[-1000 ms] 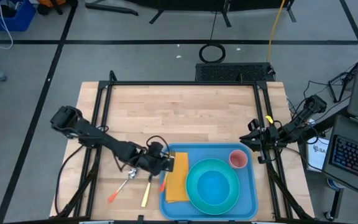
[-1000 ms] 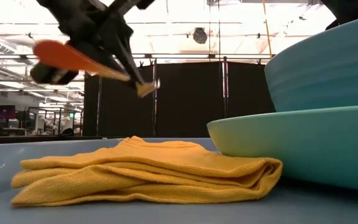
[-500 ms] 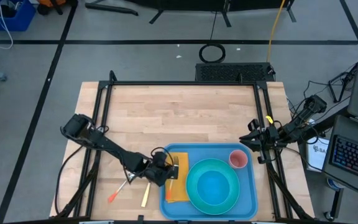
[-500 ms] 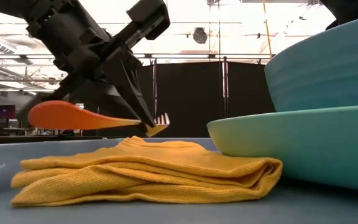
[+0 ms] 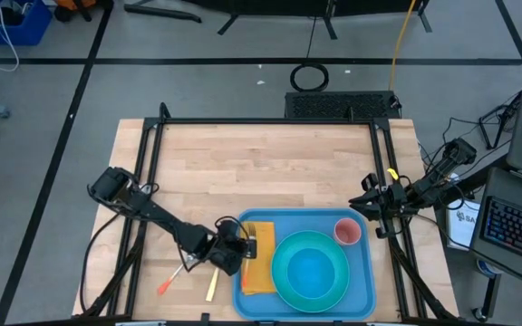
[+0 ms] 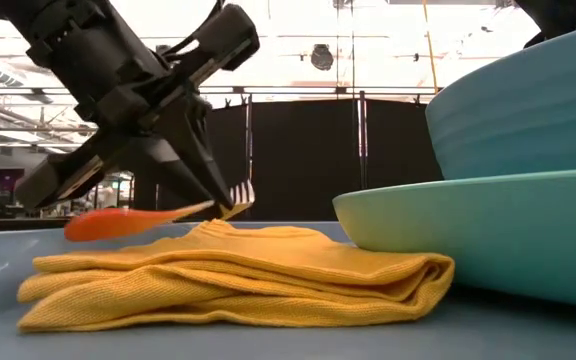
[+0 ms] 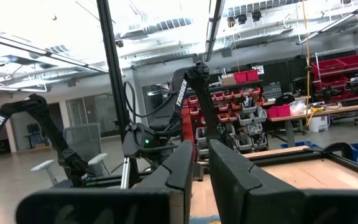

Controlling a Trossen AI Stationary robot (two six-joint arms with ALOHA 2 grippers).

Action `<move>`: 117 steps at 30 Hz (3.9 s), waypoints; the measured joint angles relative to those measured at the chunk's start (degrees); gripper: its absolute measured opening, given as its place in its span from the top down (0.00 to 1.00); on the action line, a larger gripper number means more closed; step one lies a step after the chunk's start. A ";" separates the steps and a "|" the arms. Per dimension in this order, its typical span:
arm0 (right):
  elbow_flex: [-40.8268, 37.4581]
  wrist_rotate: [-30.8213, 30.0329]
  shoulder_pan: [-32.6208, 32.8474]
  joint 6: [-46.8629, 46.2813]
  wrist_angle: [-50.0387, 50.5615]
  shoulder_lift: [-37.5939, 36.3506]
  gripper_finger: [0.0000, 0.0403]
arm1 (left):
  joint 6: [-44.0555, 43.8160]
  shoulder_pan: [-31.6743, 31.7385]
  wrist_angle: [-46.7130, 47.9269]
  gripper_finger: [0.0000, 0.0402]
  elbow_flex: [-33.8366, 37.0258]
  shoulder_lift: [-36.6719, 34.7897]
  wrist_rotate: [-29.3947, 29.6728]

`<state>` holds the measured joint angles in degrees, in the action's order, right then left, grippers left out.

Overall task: Set up tray
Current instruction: Put the orange fork on top of the yellow table napkin

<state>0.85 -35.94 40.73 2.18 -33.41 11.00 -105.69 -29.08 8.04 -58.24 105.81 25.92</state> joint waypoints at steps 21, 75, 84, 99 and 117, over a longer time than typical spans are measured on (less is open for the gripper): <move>0.01 0.00 0.00 0.00 -0.02 -0.01 0.89 | -2.23 -0.68 1.61 0.90 -0.02 -0.01 -0.35; 0.01 -0.02 0.00 0.01 0.64 0.00 0.89 | 30.79 6.54 -12.12 0.84 -0.02 -4.03 -7.86; 0.01 0.00 0.00 -0.01 0.68 0.00 0.89 | 30.08 9.24 -19.92 0.84 -0.02 -4.00 -7.89; 0.00 -0.01 -0.02 -0.01 0.67 -0.01 0.89 | 18.70 12.50 -18.23 0.84 0.00 -4.88 -14.74; 0.01 0.00 -0.01 0.01 0.70 -0.02 0.89 | -6.57 17.29 12.63 0.84 -14.50 -3.17 -15.84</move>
<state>0.86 -35.94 40.72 2.20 -32.71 10.98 -112.26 -11.79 20.67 -72.74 102.64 10.08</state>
